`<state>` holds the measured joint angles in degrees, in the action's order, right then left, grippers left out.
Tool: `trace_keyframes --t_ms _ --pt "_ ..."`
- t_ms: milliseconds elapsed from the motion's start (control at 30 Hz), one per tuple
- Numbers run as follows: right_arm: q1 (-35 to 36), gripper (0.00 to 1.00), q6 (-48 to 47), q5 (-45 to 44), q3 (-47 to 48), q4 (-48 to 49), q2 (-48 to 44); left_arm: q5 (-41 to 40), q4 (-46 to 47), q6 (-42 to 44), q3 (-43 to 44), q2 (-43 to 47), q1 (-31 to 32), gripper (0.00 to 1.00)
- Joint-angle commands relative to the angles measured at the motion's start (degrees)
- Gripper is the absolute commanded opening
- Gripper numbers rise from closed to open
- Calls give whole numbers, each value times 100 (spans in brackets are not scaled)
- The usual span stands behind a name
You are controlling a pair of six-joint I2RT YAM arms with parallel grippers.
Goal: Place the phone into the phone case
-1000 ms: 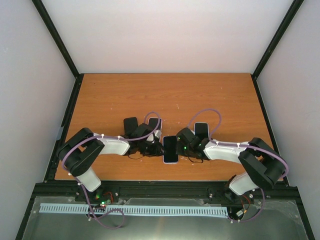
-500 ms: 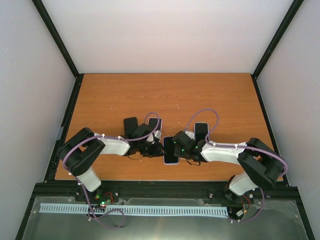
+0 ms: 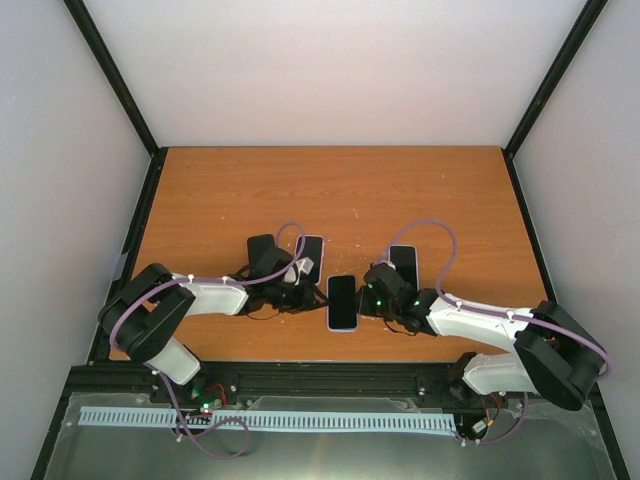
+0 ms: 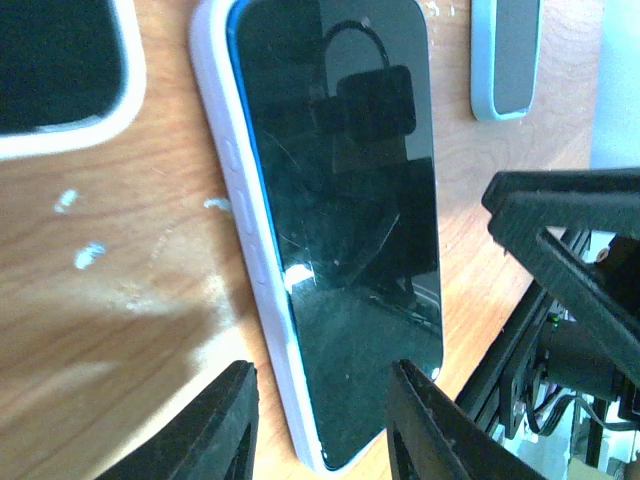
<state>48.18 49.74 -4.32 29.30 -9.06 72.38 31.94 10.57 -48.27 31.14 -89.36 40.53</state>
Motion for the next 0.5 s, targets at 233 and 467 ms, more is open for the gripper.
trace_keyframes --t_ms 233,467 --pt "-102 57 126 823 -506 1686 367 47 268 -38 -24 -169 -64 35" --pt "-188 69 462 1280 -870 2575 636 159 484 -72 -74 -278 -63 31"
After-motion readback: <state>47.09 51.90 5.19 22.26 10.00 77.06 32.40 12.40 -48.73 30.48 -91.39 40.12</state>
